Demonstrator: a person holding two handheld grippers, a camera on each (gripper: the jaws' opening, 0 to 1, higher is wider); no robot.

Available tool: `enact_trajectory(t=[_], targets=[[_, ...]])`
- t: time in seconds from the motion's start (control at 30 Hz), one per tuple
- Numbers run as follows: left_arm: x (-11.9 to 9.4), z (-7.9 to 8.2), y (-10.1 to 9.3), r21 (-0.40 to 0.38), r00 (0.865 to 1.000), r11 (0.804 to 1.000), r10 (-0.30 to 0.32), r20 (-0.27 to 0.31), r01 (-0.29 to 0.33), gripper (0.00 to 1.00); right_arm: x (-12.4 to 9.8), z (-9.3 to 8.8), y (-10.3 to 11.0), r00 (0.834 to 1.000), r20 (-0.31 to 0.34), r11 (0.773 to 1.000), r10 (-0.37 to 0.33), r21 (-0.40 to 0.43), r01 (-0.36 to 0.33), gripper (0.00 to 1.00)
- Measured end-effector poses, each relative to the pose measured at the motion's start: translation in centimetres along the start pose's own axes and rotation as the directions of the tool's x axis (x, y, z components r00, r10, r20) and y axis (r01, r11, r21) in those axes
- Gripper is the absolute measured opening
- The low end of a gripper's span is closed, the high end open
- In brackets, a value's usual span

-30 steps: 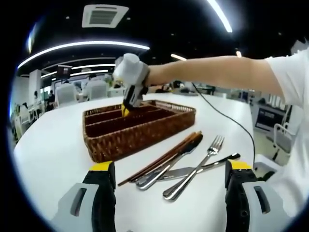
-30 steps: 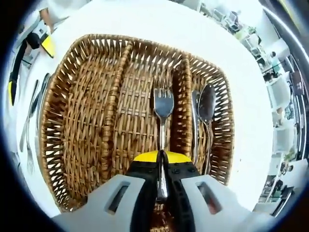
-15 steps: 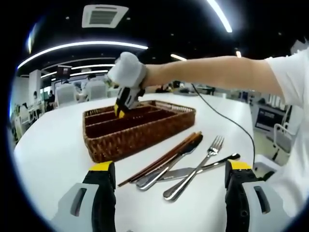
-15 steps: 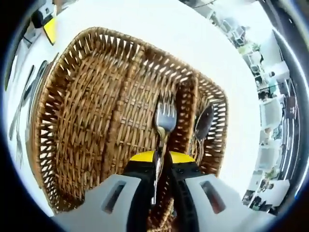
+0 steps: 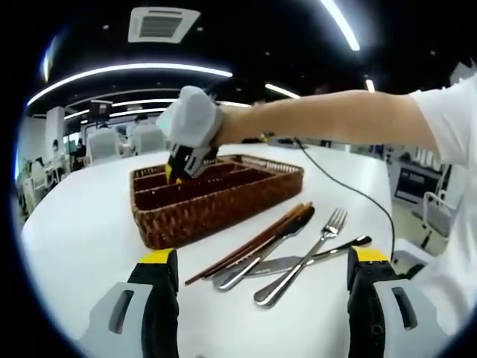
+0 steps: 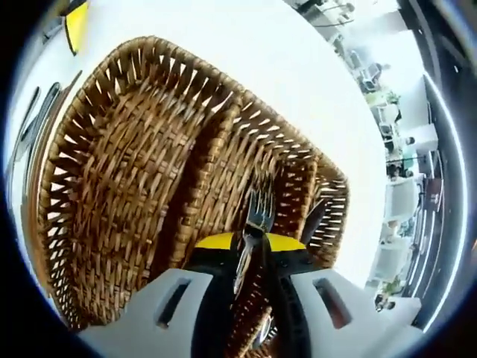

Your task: Arrange the knives, forks, and spoons in their matching storage slots by inserting each utensil handle-first until every utensil is classified and aligned in the correct compartment

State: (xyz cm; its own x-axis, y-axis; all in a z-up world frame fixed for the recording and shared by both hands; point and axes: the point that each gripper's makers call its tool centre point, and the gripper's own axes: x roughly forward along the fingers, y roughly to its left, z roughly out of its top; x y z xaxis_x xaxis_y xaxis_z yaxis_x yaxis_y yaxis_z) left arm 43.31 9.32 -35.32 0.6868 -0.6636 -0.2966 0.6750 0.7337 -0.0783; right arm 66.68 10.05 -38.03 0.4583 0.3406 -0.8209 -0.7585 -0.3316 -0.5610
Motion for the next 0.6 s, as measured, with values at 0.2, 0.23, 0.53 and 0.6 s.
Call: enact_trajectory(t=[0.2,0.23,0.53,0.6], targets=[[-0.08,-0.01,0.02,-0.002,1.000,1.000,0.001,0.003,-0.001,0.95,0.17,0.53,-0.21,1.000,0.012,1.000,-0.027,0.000,0.027,0.11],[-0.11,-0.03,0.04,-0.001,1.000,1.000,0.002,0.002,-0.002,0.95,0.18,0.55,-0.24,1.000,0.012,1.000,-0.029,0.003,0.029,0.11],[-0.20,-0.20,0.05,-0.003,1.000,1.000,0.004,0.001,-0.004,0.95,-0.14,0.90,-0.56,0.999,0.044,0.998,-0.028,0.066,0.025,0.07],[-0.20,-0.21,0.01,-0.004,1.000,1.000,0.004,0.001,-0.004,0.95,-0.31,1.04,-0.67,0.998,0.054,0.995,-0.028,0.100,0.022,0.06]])
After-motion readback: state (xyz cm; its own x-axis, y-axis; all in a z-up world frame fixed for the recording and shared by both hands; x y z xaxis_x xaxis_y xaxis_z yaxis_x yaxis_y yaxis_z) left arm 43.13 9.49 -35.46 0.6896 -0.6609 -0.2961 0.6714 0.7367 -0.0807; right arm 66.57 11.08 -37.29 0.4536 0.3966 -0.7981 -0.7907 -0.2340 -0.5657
